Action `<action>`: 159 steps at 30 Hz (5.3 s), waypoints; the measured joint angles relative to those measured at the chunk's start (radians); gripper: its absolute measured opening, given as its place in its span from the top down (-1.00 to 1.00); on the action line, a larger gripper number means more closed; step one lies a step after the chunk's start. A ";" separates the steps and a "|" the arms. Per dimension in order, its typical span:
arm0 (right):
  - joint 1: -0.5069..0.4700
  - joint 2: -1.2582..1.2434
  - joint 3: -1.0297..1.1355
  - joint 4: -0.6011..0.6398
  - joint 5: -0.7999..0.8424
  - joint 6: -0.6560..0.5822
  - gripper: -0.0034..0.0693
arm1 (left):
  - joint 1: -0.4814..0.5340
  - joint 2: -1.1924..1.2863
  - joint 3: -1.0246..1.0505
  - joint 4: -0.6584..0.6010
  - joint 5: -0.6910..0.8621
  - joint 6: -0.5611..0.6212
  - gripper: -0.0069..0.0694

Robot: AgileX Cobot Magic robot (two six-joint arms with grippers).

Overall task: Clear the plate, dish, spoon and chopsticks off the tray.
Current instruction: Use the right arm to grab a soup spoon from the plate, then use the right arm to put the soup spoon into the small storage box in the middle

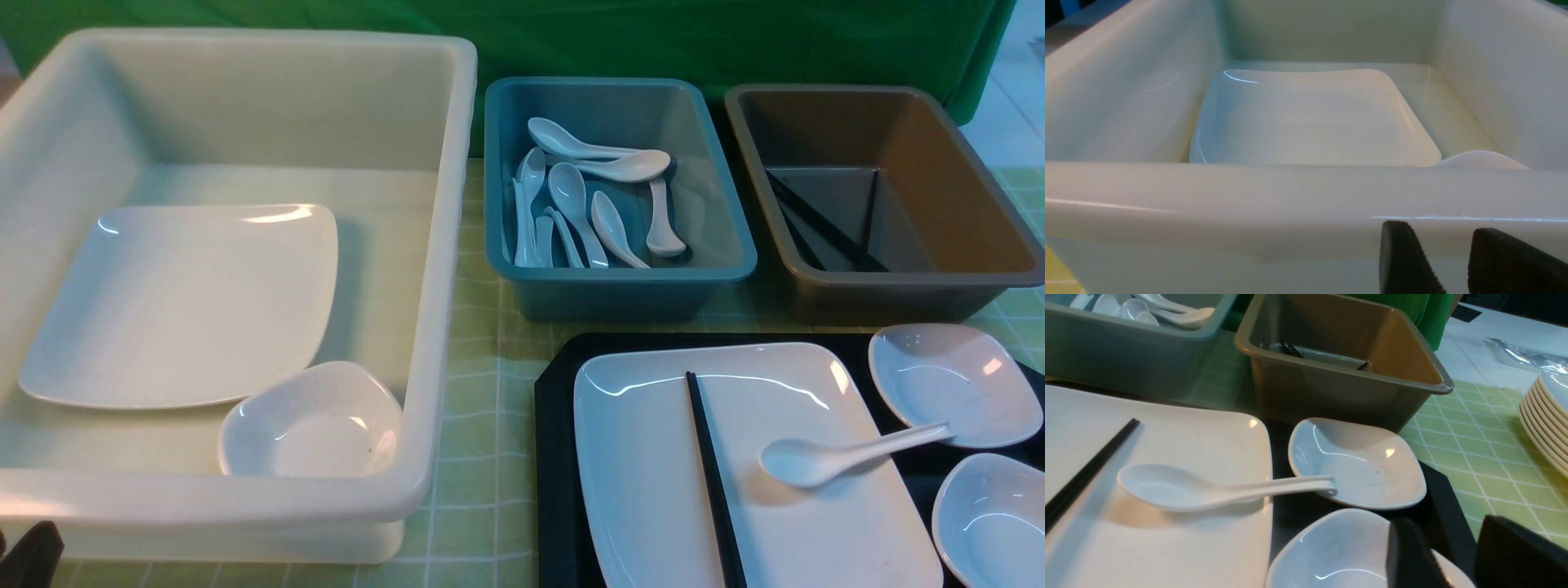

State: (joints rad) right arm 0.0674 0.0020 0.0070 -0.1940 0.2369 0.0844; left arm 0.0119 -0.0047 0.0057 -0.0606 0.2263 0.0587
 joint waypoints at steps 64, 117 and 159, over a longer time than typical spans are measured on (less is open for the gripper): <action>0.000 1.329 -0.739 0.388 0.262 0.405 -0.43 | 0.000 0.000 0.001 0.000 0.000 0.001 0.23; 0.030 1.498 -0.791 0.413 0.163 0.584 0.78 | 0.000 0.000 0.001 0.002 0.000 0.001 0.23; 0.319 1.974 -1.560 0.517 0.003 -0.119 -0.05 | 0.000 0.000 0.001 0.011 0.000 0.001 0.23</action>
State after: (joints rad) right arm 0.3861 1.9758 -1.5534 0.3234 0.2404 -0.0347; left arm 0.0119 -0.0047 0.0066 -0.0498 0.2263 0.0598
